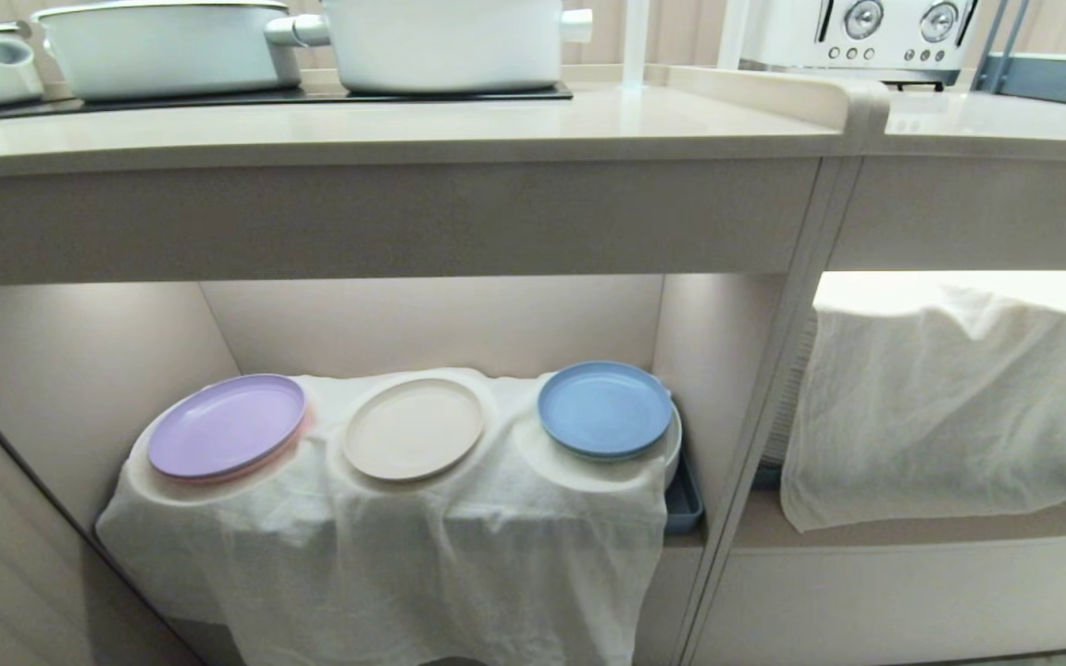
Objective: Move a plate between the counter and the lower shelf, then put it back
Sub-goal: Pick up the plate in the cupboard
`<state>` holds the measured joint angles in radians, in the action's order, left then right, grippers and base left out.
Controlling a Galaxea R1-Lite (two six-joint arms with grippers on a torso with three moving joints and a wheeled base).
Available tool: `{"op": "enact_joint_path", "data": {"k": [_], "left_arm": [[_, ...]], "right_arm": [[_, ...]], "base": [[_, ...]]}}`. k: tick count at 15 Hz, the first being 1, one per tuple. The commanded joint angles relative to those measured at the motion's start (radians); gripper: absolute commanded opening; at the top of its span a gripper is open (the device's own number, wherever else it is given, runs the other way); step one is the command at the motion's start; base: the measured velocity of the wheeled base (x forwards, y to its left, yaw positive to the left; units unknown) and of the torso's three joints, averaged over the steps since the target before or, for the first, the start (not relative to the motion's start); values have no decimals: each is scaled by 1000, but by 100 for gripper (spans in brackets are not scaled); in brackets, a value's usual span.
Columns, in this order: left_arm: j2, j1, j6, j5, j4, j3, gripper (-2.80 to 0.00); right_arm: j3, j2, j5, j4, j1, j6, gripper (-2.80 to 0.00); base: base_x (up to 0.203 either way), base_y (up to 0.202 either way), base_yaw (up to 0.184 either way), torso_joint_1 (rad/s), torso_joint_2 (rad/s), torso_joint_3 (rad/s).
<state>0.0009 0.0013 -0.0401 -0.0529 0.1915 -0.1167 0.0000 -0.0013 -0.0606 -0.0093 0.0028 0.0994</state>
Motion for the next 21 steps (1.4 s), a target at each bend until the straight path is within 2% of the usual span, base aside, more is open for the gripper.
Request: {"op": "enact_joint_path", "data": {"k": [1,5,9,11,17,21], "left_arm": [[1,0,0,-1,0,8,-280],[6,0,-2,-12,1,6,-280],[110,2,-59,-19,-8,-53,-280],[201,2,-106,-20,-50,-74,-280],[491,1,-253,-21,-275,-81,-280],[638,1,-383,-38,-317,-81,-280]], "right_arm": [[0,1,-1,-1,0,0,-280],[0,1,-1,-1,0,0,-280],[0,1,-1,-1,0,0,-280],[0,1,-1,-1,0,0,-280],[0,1,-1,-1,0,0,-280],[0,1,-1,0,0,0,-280]], "base": [[0,0,0,0,0,0],[0,0,0,0,0,0],[0,0,0,0,0,0],[0,0,0,0,0,0],[0,0,0,0,0,0],[0,0,0,0,0,0]]}}
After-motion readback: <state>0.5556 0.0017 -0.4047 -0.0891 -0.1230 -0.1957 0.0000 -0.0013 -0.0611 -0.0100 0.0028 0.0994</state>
